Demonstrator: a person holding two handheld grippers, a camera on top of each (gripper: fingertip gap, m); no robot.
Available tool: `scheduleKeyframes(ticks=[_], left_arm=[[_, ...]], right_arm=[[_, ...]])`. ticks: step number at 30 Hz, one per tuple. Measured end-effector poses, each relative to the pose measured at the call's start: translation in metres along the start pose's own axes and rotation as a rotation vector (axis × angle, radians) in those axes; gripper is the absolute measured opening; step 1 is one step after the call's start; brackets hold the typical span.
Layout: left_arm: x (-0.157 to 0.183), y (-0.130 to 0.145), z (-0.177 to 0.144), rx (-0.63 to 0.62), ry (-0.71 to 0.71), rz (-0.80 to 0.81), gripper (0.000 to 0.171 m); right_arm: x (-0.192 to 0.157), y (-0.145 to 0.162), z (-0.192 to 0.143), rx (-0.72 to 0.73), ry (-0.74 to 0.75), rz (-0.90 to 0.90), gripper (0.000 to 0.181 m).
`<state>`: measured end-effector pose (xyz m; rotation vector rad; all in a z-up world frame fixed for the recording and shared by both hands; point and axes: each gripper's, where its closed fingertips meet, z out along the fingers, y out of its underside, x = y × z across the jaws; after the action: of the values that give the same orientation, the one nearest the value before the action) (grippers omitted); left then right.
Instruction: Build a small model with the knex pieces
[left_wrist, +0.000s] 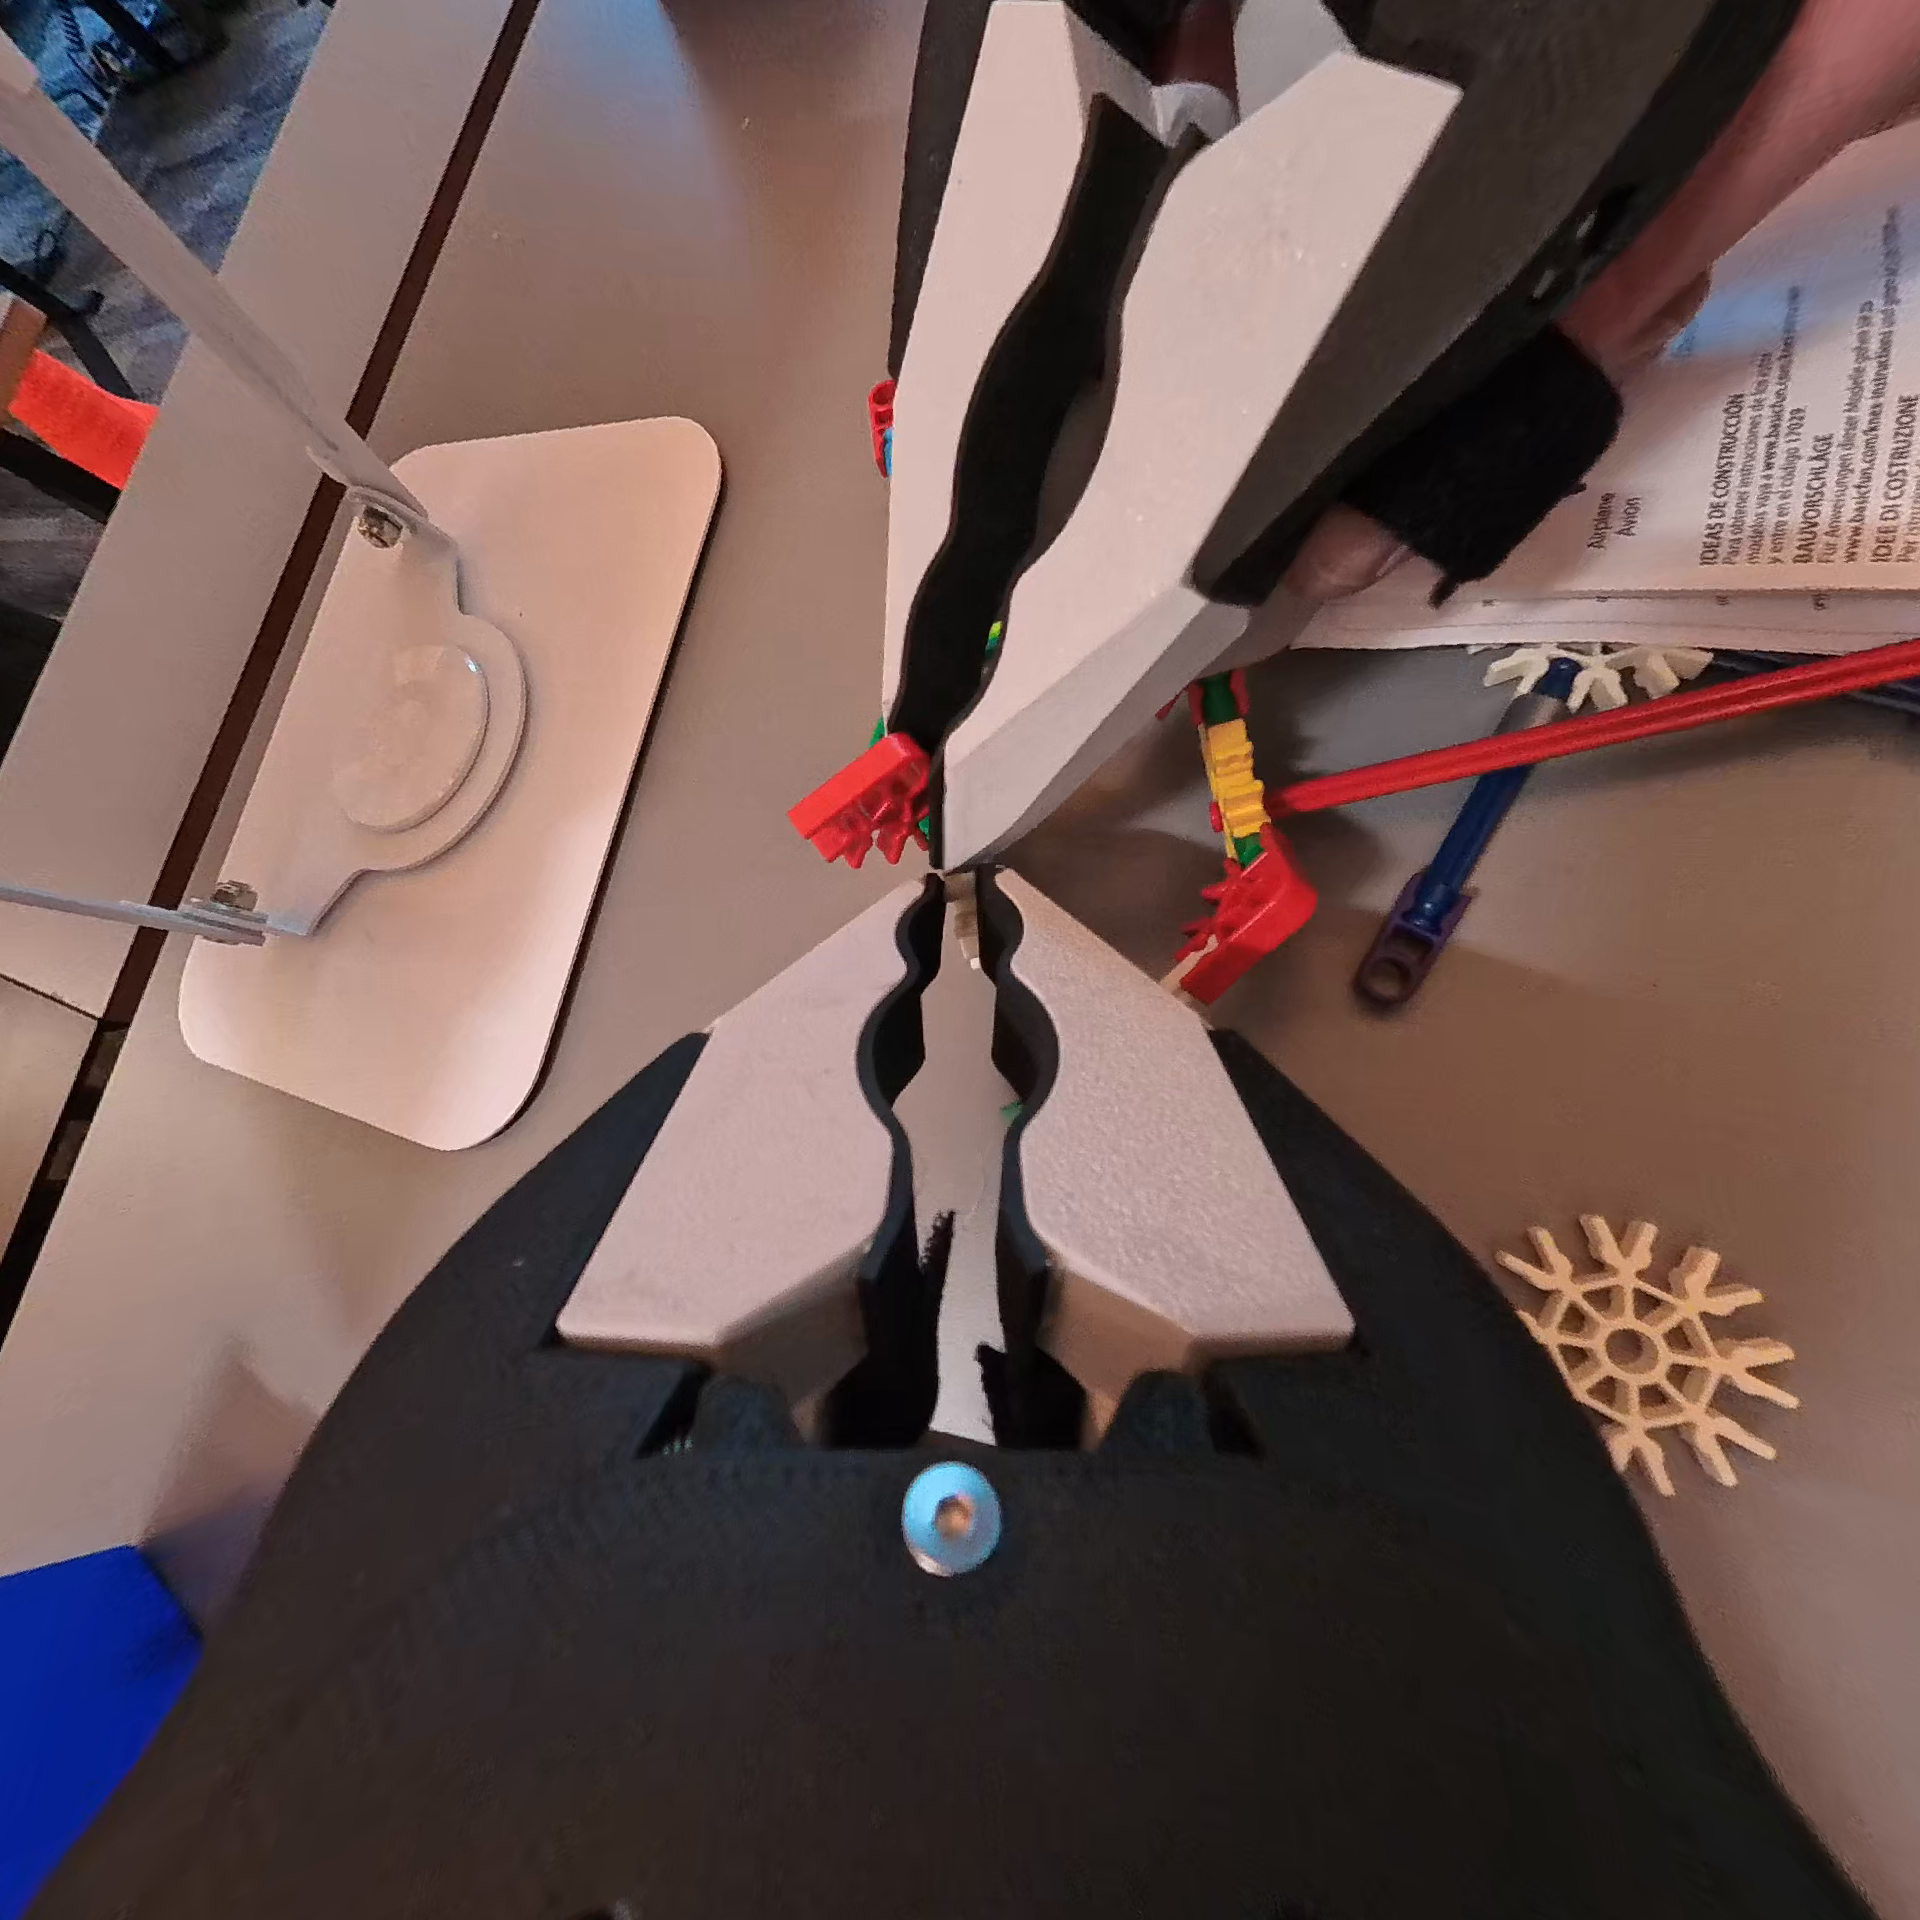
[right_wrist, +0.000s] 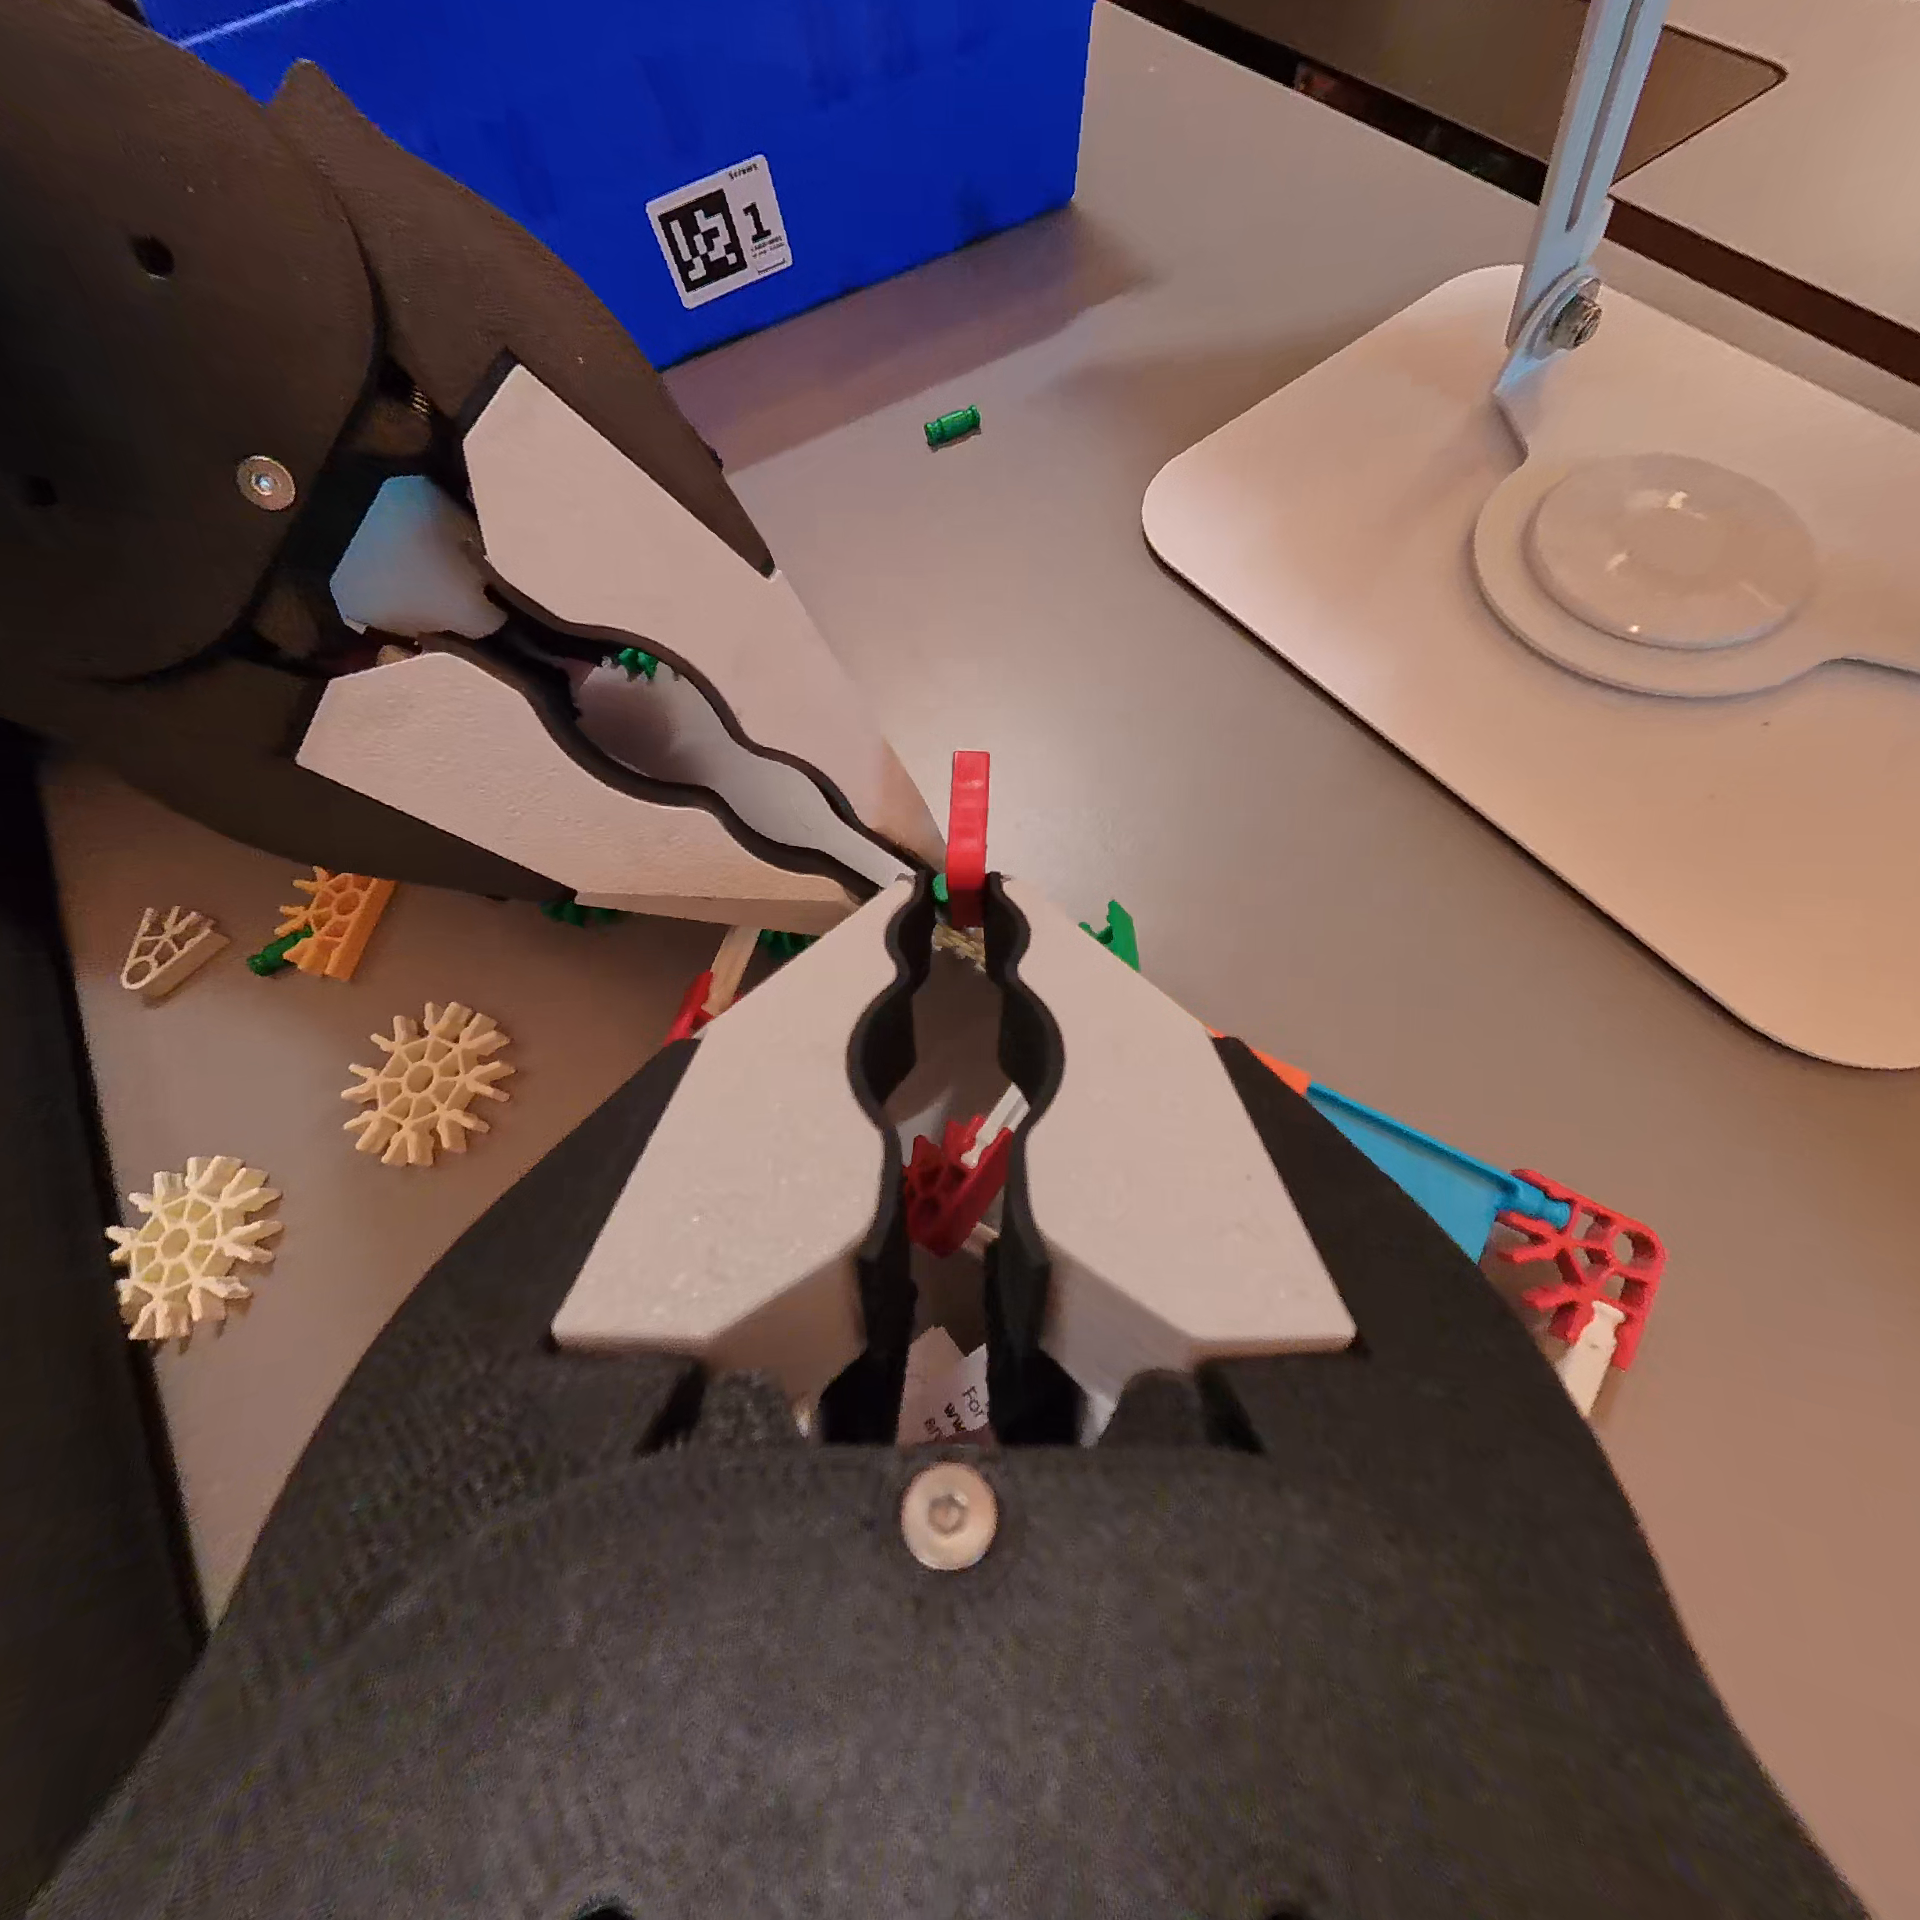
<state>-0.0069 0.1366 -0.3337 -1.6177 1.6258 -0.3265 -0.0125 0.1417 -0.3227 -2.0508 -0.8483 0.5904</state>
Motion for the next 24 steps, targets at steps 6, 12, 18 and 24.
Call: scheduleKeyframes(ticks=[6,12,18,24], left_arm=[[-0.0007,-0.0008,0.0010,0.001,-0.009,-0.002,0.003],[-0.0019,-0.0017,0.0022,0.012,-0.008,-0.011,0.002],[-0.0035,-0.0017,0.0037,0.013,-0.012,-0.015,0.002],[-0.0078,-0.0015,0.0063,0.003,-0.023,-0.026,0.001]], right_arm=[[0.0007,-0.0002,0.0002,0.003,0.003,-0.012,0.006],[0.0015,-0.0010,0.0006,0.003,0.024,-0.067,0.006],[0.0029,-0.0022,0.0014,-0.008,0.068,-0.150,0.005],[0.0063,-0.0049,0.0033,-0.030,0.149,-0.300,0.003]])
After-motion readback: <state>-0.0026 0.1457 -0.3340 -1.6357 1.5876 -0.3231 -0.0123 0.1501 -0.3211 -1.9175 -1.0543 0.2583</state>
